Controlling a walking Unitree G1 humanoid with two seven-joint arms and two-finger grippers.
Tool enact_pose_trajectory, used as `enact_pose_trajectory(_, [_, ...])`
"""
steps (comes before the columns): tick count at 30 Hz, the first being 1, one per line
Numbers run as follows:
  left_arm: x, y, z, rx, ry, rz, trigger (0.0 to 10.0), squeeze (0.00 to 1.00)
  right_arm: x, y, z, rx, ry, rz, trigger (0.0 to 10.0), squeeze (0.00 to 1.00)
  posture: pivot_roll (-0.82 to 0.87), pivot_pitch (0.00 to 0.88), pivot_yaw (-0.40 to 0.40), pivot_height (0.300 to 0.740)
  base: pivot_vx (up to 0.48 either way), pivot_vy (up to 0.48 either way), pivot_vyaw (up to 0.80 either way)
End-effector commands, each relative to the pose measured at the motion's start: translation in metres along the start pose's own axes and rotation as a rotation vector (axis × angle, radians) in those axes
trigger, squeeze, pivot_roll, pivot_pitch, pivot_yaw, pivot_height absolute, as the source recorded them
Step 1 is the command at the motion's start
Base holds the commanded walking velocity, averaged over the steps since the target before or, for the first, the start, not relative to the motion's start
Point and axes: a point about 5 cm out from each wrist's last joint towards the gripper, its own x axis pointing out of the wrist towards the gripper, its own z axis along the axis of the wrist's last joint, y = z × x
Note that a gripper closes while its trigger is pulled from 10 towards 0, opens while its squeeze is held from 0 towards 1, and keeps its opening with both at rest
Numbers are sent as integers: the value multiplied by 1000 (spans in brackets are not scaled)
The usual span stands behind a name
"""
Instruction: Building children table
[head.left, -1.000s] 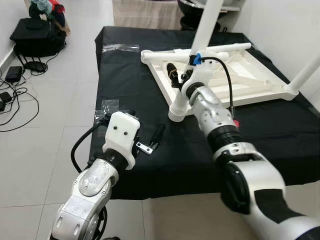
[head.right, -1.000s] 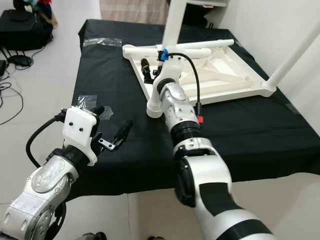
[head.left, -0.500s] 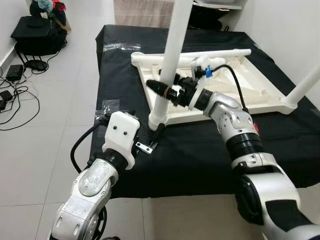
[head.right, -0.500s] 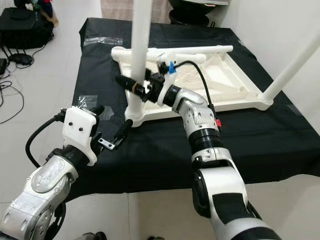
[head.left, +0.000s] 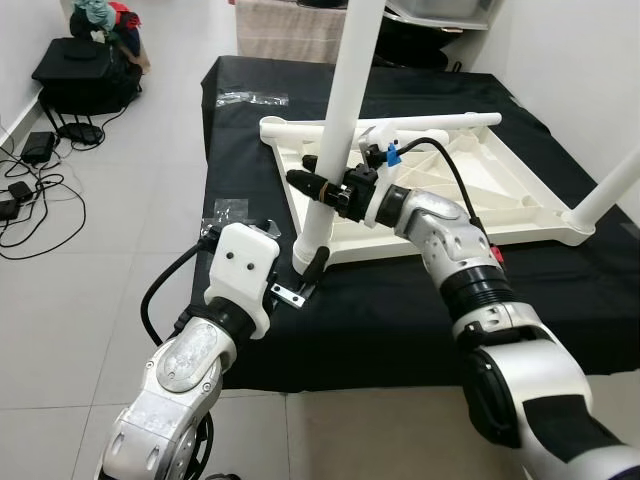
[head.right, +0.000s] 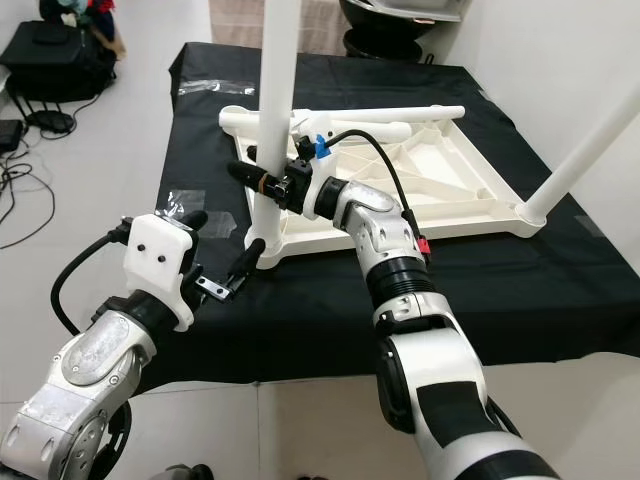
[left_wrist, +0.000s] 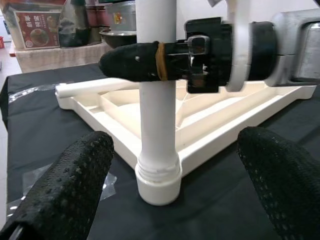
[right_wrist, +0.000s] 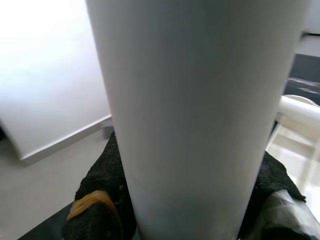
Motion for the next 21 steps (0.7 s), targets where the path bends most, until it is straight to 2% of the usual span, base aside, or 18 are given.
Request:
enact_pose_trajectory(1, [0,-2,-4,-3,13,-7,10000,0,-7,-12,3,3,-10,-94,0,0,88,141,-130,740,0,0,0])
enact_pose_trajectory(3, [0,-2,-4,-3,13,-7,10000,0,-7,-14,3,2,-9,-109,0,0,88,141,-130,740,0,0,0])
enact_pose_trajectory(4, [0,-1,-4,-3,13,-6,10000,0,-9,-18,3,-3,-1,-155,0,0,88,142,-132,740,0,0,0])
enact_pose_trajectory(5, [0,-1,-4,-4,12,-6,10000,0,-12,-28,-1,-18,59,-298,0,0,88,144,-133,740,0,0,0])
enact_pose_trajectory(6, [0,-1,-4,-4,12,-6,10000,0,-12,-28,-1,-18,59,-298,0,0,88,144,-133,740,0,0,0])
enact_pose_trajectory(7, [0,-1,-4,-4,12,-6,10000,0,-15,-35,-3,-34,102,-406,0,0,88,144,-133,740,0,0,0])
enact_pose_trajectory(8, [0,-1,-4,-4,12,-5,10000,0,-21,-43,-6,-85,141,-556,0,0,87,145,-136,740,0,0,0])
enact_pose_trajectory(9, [0,-1,-4,-4,12,-5,10000,0,-25,-48,-7,-123,159,-648,0,0,87,145,-136,740,0,0,0])
enact_pose_trajectory(10, [0,-1,-4,-3,13,-4,10000,0,-35,-55,-12,-89,149,-828,0,0,87,145,-136,740,0,0,0])
enact_pose_trajectory(11, [0,-1,-4,-3,13,-4,10000,0,-35,-55,-12,-89,149,-828,0,0,87,145,-136,740,0,0,0])
enact_pose_trajectory(12, [0,-1,-4,-3,12,-4,10000,0,-46,-59,-23,3,140,-1034,0,0,87,151,-134,740,0,0,0])
enact_pose_trajectory(14, [0,-1,-4,-4,12,-5,10000,0,-46,-54,-27,27,130,-1083,0,0,86,150,-133,740,0,0,0])
enact_pose_trajectory(15, [0,-1,-3,-5,11,-9,10000,0,-43,-45,-30,30,109,-1110,0,0,86,150,-133,740,0,0,0])
enact_pose_trajectory(19, [0,-2,-4,-6,13,-12,10000,0,-35,-34,-32,51,98,-1097,39,0,86,150,-133,740,0,0,0])
enact_pose_trajectory(20, [0,-2,-4,-7,13,-12,10000,0,-31,-29,-32,63,92,-1080,2118,0,86,153,-136,740,0,0,0])
enact_pose_trajectory(21, [0,-2,-4,-7,13,-12,10000,0,-31,-29,-32,63,92,-1080,2118,0,86,153,-136,740,0,0,0])
